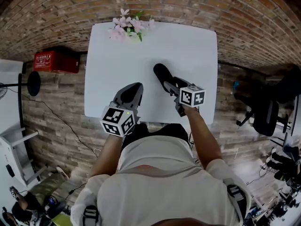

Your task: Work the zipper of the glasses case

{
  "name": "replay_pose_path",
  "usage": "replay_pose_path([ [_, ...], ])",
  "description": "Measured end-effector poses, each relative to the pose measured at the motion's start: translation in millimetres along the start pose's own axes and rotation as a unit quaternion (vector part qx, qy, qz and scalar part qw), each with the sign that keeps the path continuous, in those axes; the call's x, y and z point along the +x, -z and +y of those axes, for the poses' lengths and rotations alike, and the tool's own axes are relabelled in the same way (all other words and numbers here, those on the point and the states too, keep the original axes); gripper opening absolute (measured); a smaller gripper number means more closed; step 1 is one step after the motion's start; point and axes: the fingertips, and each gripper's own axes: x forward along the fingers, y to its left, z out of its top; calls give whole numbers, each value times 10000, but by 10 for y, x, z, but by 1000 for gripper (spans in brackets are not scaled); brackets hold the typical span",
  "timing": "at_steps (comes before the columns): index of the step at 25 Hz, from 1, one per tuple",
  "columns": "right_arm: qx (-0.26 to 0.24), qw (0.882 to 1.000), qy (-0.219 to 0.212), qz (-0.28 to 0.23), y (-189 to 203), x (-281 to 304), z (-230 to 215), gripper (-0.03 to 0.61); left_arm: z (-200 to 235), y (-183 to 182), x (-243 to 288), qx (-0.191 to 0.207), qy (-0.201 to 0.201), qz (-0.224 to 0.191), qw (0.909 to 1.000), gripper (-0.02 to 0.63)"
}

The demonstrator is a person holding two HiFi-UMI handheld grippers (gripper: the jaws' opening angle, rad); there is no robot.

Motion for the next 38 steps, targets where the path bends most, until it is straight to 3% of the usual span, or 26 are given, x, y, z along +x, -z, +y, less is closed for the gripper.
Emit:
replay_pose_path([
  [13, -40, 9917, -539, -1163, -676, -774, 463, 311, -182, -153, 37, -14, 209, -212, 9996, 26],
  [22, 378, 9696, -1486, -1909, -1093, -1425, 817, 311, -524, -391, 94, -832, 1158, -560, 9882, 28],
  [27, 696, 9562, -1907, -2107, -1182, -1620, 925, 310, -697, -475, 143, -1366, 1734, -618, 9734, 47],
  [29, 753, 9530, -2017, -2133, -1191, -1660, 951, 311, -800, -483, 169, -1554, 2069, -582, 9642, 151],
  [33, 850, 9447, -2360, -2114, -1182, -1706, 1055, 311, -904, -526, 200, -2168, 2591, -665, 9389, 246],
  [35, 895, 9401, -2561, -2065, -1158, -1708, 1123, 311, -918, -553, 228, -2441, 2774, -702, 9266, 276],
  [38, 981, 9342, -2824, -1946, -1084, -1675, 1213, 311, -933, -561, 291, -2663, 2907, -723, 9162, 299],
])
